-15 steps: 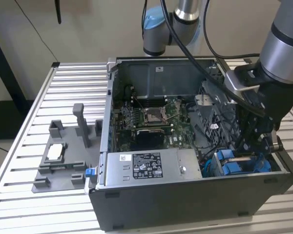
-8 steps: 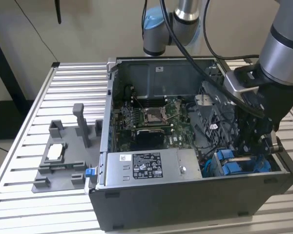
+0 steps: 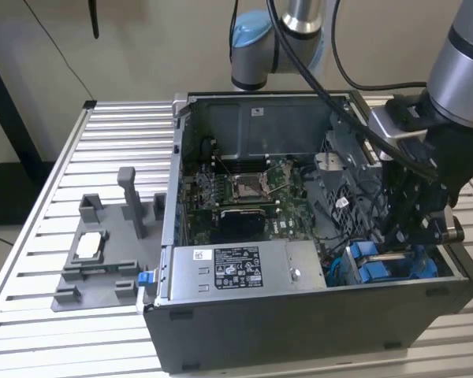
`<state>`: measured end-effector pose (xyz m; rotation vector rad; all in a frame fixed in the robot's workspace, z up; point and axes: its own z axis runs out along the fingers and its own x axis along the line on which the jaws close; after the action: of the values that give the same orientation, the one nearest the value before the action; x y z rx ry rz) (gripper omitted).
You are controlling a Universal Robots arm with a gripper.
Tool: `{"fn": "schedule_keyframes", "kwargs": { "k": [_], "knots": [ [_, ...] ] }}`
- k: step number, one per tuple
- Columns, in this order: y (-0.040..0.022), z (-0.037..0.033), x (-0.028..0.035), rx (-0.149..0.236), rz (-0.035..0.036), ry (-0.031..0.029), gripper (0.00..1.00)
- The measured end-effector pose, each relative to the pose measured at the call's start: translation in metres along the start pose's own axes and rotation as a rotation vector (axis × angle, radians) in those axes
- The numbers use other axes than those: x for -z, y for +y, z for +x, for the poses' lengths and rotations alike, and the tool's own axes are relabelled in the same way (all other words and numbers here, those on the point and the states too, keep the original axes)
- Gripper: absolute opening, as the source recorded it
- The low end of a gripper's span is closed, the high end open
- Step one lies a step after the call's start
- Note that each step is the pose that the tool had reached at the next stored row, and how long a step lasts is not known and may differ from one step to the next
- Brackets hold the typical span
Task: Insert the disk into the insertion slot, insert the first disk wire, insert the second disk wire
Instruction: 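Insert the second disk wire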
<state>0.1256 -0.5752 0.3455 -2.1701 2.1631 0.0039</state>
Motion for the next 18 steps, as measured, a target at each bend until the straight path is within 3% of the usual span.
{"fn": "schedule_keyframes", "kwargs": {
  "k": [4, 9, 18],
  "knots": [
    [-0.0006, -0.0005, 0.0104, -0.001, -0.0059, -0.0004, 0.24],
    [-0.0012, -0.0011, 0.0206, -0.002, -0.0074, -0.0005, 0.24],
    [-0.0018, -0.0017, 0.0316, -0.002, -0.0074, -0.0006, 0.24]
  ]
}}
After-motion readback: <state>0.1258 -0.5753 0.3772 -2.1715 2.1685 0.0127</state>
